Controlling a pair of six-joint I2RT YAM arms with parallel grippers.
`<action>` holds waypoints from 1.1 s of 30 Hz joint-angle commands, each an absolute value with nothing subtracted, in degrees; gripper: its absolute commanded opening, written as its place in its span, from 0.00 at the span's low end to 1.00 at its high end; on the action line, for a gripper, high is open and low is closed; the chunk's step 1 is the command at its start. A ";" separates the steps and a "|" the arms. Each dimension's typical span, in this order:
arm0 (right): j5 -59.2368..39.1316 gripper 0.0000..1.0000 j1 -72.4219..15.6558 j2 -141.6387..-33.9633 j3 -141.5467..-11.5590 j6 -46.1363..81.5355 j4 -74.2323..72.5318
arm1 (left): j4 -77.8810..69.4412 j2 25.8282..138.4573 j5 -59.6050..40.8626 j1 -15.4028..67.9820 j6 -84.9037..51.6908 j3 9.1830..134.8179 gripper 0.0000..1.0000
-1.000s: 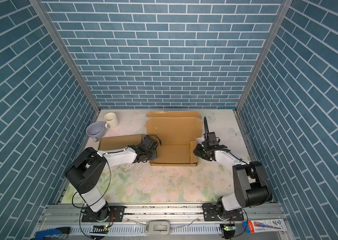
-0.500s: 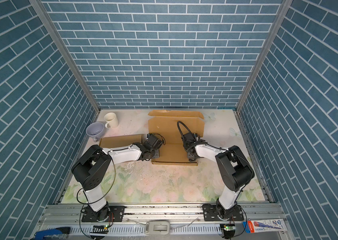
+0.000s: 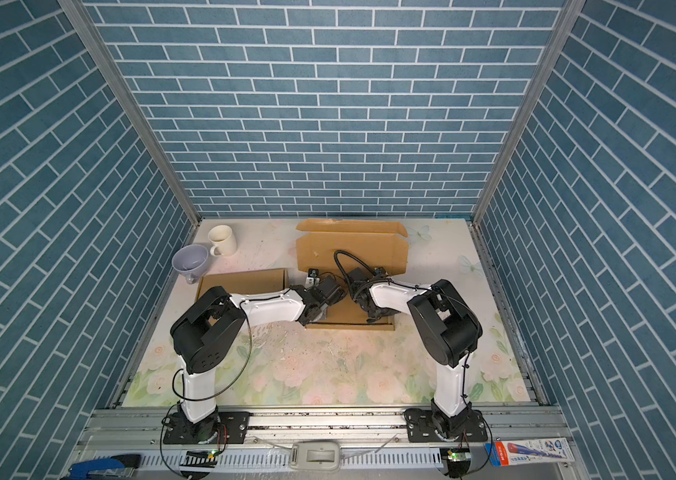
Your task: Fold the paper box
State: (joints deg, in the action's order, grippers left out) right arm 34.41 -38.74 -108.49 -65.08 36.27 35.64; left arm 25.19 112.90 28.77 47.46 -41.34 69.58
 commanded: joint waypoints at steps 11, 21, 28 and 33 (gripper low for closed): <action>29.97 0.00 -38.94 -113.70 -66.27 40.96 38.40 | 27.58 122.25 27.51 47.89 -42.89 66.80 0.00; 27.78 0.00 -39.07 -115.93 -66.55 41.57 37.90 | 28.76 125.61 28.85 49.48 -42.98 67.98 0.00; 24.74 0.00 -38.30 -112.07 -65.64 39.00 35.77 | 28.84 122.71 25.97 48.66 -40.69 68.20 0.00; 23.42 0.00 -36.97 -108.19 -66.80 37.37 36.60 | 28.30 118.24 21.82 46.93 -39.13 67.67 0.00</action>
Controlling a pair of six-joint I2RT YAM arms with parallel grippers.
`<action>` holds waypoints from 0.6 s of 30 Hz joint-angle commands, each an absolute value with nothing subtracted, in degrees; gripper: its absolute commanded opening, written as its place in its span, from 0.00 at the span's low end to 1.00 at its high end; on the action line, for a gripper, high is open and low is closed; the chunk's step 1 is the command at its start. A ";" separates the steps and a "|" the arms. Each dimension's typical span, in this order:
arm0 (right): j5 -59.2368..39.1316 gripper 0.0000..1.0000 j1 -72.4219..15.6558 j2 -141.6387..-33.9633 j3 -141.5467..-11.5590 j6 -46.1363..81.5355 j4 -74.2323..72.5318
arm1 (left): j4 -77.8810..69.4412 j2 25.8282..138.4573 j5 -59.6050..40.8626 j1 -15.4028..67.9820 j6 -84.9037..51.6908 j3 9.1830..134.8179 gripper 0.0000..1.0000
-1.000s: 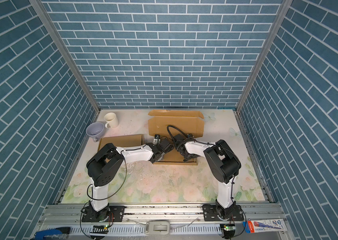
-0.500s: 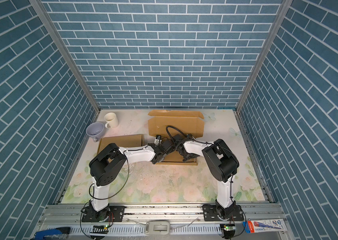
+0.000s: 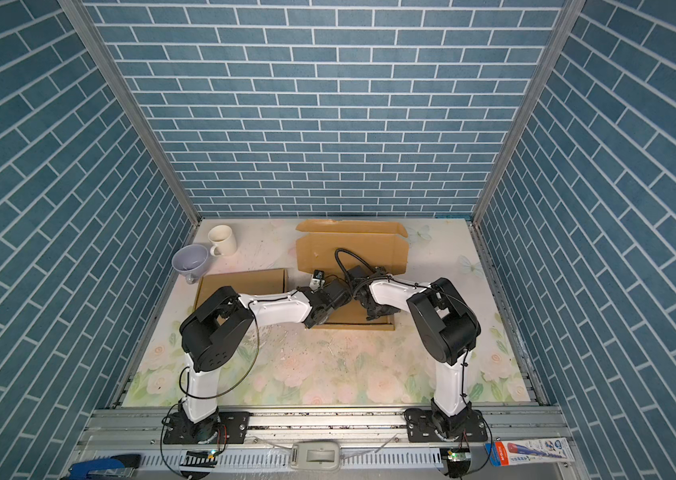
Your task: Fold the paper box
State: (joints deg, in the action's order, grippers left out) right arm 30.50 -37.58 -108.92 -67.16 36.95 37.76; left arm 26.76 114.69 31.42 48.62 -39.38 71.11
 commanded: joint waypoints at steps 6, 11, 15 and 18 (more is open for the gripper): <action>22.76 0.17 -35.43 -106.61 -66.98 37.01 37.81 | 29.22 114.40 18.78 45.36 -37.09 68.08 0.06; 21.80 0.29 -34.85 -105.76 -66.36 36.48 37.57 | 29.97 113.14 18.01 44.87 -36.64 68.23 0.14; 21.06 0.34 -34.50 -104.66 -65.93 35.78 37.27 | 30.23 111.35 18.04 44.51 -36.56 67.68 0.20; 20.40 0.37 -34.04 -103.61 -66.09 35.08 37.35 | 30.80 109.60 18.43 44.28 -36.30 67.50 0.24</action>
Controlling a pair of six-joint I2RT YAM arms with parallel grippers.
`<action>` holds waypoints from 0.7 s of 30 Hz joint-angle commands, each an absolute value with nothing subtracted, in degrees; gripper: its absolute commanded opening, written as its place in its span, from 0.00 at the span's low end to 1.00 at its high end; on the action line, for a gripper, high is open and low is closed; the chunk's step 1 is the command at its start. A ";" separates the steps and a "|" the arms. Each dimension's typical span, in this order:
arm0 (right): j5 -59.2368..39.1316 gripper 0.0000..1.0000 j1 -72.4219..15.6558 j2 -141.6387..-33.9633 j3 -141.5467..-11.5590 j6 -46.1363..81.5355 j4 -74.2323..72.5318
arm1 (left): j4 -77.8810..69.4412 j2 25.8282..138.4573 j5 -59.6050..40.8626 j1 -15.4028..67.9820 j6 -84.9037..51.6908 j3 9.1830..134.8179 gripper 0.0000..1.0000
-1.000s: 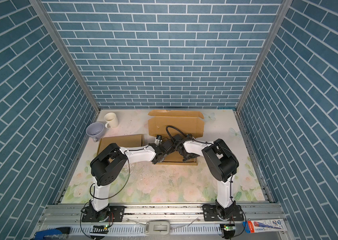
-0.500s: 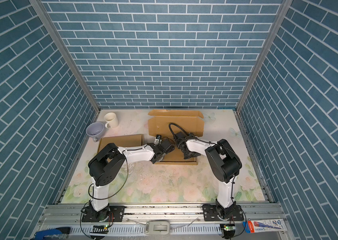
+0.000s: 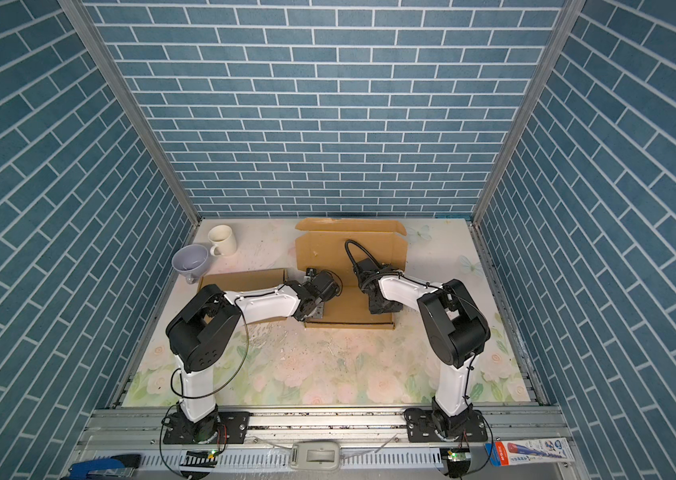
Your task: Fold the paper box
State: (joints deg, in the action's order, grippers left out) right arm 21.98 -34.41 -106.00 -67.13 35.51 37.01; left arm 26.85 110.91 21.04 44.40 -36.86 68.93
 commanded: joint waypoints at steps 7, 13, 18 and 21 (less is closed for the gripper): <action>17.77 0.46 -32.61 -101.76 -66.80 34.13 37.53 | 31.81 106.69 18.54 44.03 -35.08 68.79 0.31; 16.14 0.54 -31.73 -100.15 -66.89 33.40 37.71 | 32.28 105.67 18.54 43.73 -34.84 69.25 0.35; 13.92 0.64 -30.65 -98.66 -66.97 31.98 37.45 | 32.01 103.75 18.50 43.68 -34.11 69.60 0.44; 11.77 0.70 -29.52 -96.94 -66.97 30.84 36.85 | 31.98 102.28 18.97 43.68 -33.10 69.93 0.49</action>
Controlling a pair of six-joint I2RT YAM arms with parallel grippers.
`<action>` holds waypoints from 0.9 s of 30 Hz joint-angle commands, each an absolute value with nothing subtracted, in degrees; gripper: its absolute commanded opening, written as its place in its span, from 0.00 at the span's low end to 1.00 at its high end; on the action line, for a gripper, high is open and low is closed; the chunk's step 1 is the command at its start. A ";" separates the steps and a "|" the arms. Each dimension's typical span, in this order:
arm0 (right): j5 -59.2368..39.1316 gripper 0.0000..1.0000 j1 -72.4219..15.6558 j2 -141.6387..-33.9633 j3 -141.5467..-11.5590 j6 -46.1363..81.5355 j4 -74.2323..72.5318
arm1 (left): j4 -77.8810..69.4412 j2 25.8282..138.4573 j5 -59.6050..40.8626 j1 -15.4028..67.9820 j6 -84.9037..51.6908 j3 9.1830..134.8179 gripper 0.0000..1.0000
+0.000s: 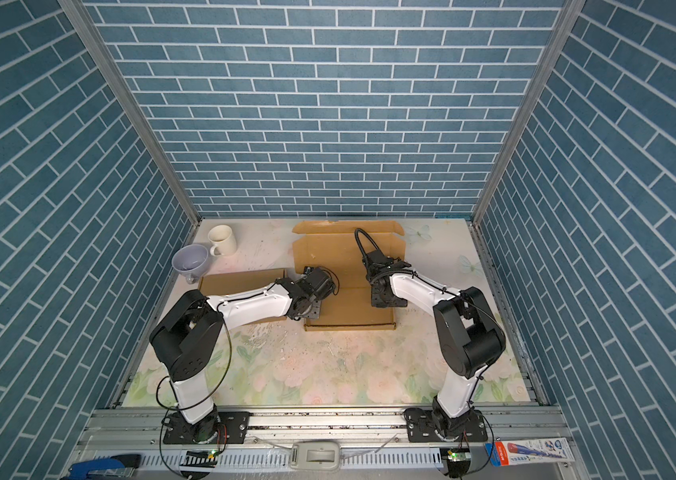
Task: Fold the paper box
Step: 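Open both grippers and lift them away from the box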
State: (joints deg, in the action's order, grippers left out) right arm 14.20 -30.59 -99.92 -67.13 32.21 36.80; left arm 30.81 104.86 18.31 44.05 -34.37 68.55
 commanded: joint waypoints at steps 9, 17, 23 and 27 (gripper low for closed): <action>3.07 0.68 -23.80 -88.16 -68.67 24.71 35.86 | 34.85 94.89 25.42 43.40 -25.88 72.50 0.59; -24.57 0.64 -5.02 -81.01 -66.19 16.53 16.37 | 5.39 76.90 10.50 29.96 -9.46 58.11 0.81; -34.23 0.72 -2.53 -86.14 -69.88 -0.82 11.22 | -1.30 85.71 -27.04 13.08 -7.55 63.17 0.80; -34.52 0.73 -2.37 -92.04 -78.09 -11.14 22.33 | 4.10 90.83 -32.48 12.34 1.98 67.94 0.85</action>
State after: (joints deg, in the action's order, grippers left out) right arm -30.28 -2.39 -89.56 -72.38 1.78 16.80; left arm 2.81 89.27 -19.22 12.14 -6.42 65.32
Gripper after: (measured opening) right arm 0.730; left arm 0.844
